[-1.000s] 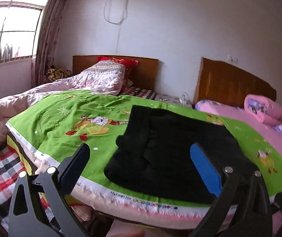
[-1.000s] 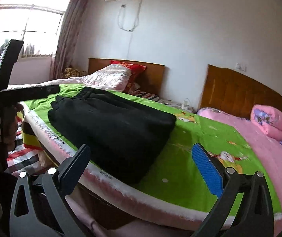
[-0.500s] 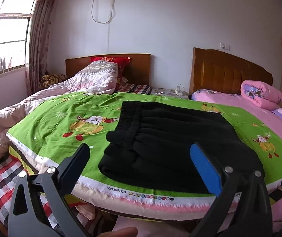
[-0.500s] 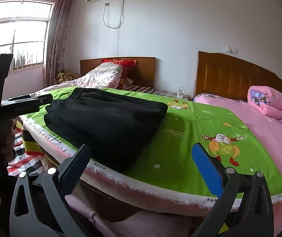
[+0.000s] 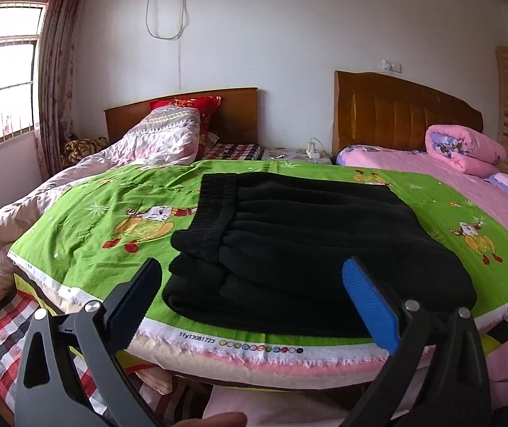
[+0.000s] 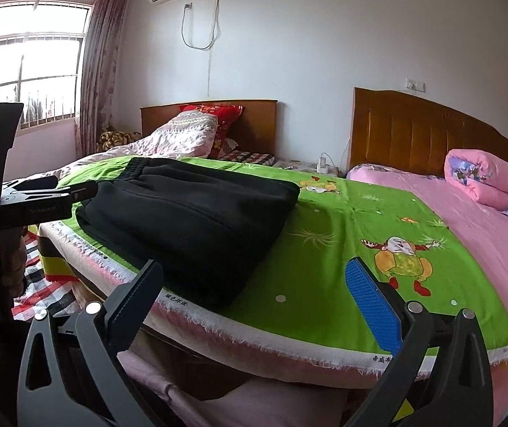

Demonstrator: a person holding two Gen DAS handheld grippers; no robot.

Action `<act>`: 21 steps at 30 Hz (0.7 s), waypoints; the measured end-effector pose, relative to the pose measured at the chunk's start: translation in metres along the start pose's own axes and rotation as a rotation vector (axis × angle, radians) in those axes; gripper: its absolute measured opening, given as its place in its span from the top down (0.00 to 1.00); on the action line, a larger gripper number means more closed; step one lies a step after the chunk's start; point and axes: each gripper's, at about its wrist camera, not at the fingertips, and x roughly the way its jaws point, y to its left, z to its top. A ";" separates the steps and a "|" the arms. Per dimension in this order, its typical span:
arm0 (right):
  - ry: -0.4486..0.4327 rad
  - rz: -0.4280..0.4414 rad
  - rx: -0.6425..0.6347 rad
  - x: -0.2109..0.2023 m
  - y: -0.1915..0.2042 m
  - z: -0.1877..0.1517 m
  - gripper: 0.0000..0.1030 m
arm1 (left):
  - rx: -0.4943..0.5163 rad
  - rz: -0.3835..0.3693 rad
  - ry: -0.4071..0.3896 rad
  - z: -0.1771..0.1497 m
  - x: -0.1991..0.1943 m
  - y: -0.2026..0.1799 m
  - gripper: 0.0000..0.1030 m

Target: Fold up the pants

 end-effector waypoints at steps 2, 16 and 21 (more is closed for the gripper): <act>0.000 -0.002 0.003 0.000 -0.001 0.000 0.04 | 0.006 -0.006 -0.002 0.000 0.000 -0.001 0.01; 0.002 -0.002 0.013 0.001 -0.002 0.001 0.04 | 0.020 -0.011 -0.003 0.001 0.000 -0.006 0.01; 0.006 0.002 0.011 0.002 -0.003 0.001 0.04 | 0.021 -0.010 -0.004 0.001 0.001 -0.006 0.01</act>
